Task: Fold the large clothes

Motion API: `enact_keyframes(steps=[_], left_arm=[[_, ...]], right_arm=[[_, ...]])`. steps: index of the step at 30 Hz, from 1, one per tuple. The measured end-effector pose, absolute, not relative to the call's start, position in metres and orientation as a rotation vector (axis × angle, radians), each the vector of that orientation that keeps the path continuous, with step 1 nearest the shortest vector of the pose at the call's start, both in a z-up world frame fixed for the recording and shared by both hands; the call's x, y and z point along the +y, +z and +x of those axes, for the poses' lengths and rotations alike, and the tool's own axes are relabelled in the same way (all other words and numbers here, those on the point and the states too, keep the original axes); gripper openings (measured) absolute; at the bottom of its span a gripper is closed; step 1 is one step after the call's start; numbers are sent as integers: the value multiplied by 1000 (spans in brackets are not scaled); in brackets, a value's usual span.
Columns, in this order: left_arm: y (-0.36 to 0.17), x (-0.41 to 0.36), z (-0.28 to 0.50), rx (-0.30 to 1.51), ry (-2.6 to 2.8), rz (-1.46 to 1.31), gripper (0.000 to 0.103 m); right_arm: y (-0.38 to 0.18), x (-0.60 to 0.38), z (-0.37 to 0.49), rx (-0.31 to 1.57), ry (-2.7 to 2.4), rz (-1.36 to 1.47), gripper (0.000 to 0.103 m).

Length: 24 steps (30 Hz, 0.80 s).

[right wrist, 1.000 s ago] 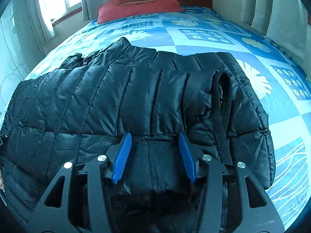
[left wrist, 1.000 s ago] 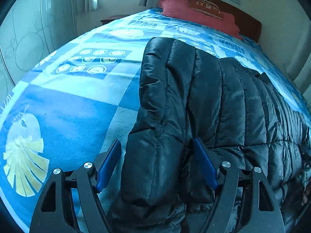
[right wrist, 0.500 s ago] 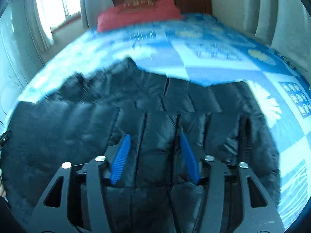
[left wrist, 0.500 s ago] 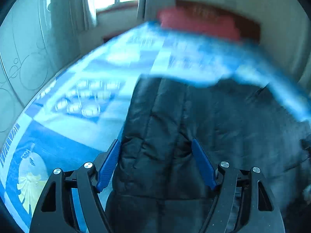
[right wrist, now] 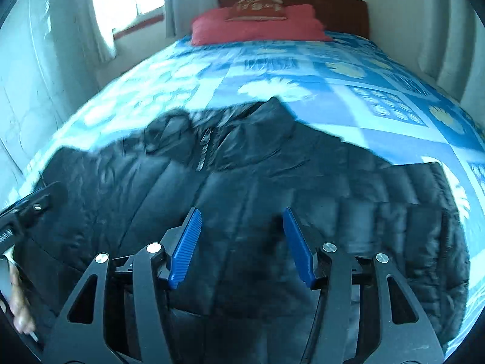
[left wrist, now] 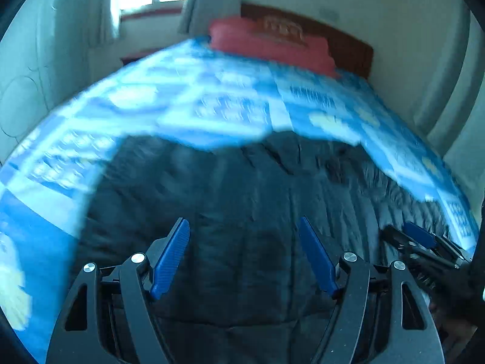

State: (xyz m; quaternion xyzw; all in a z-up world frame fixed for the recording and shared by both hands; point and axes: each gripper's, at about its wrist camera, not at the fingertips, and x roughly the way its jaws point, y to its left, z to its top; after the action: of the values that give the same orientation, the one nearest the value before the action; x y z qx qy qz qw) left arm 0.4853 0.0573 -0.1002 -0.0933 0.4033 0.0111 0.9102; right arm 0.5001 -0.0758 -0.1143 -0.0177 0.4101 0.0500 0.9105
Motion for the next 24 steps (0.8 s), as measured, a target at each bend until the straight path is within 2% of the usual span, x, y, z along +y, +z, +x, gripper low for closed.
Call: enact_keyframes(steps=[4,11,13,14,17,24], left_arm=[[-115,37,487,827,74,-50,75],[-81,91,431,747,127,-133,74],[-89,113,423,765,208,-149,74],[-95,118,423,783,236,-146,75],[-130,141,440,925,202,-238,76],[-103,150,393,901,153,-286,75]], right_arm=[[-118,-81,501,849,118,-2,58],[-99,-138,446,812,58,3,58],[-112,-156,439,857,4,-1,58],[-122,-168,439,873,-2,27,62],[-127,-179,441,887,33,99,64],[-85,-194,380,855,32,112,65]])
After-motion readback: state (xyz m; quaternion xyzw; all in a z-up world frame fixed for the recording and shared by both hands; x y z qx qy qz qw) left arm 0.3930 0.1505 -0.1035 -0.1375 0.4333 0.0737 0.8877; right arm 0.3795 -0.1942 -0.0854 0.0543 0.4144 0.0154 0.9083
